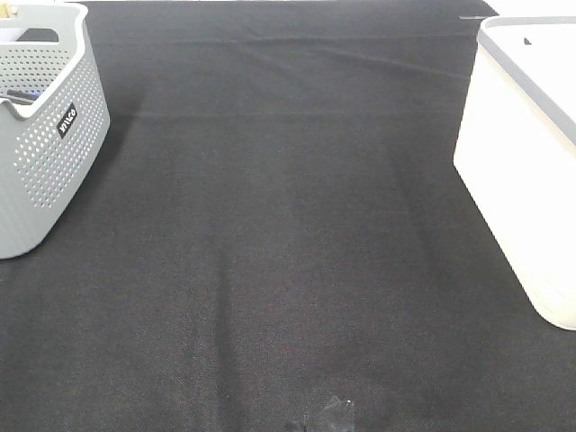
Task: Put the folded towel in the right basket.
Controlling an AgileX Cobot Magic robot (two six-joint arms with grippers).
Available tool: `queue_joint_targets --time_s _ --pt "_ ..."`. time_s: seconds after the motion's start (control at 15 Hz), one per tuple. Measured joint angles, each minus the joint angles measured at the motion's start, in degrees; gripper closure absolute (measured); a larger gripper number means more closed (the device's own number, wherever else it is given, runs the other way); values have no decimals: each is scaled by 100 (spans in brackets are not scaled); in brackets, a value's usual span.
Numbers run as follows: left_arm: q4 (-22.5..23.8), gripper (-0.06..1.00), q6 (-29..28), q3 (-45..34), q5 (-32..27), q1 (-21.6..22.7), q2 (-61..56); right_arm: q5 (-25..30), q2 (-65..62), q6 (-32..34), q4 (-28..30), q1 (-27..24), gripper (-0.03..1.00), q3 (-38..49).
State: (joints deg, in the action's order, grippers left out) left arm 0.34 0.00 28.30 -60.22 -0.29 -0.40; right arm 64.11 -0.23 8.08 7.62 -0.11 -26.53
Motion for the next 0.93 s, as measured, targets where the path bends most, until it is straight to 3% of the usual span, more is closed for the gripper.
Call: queue_joint_targets --time_s 0.93 --pt "0 -4 0 0 0 0 0 0 0 0 0 0 1 0"
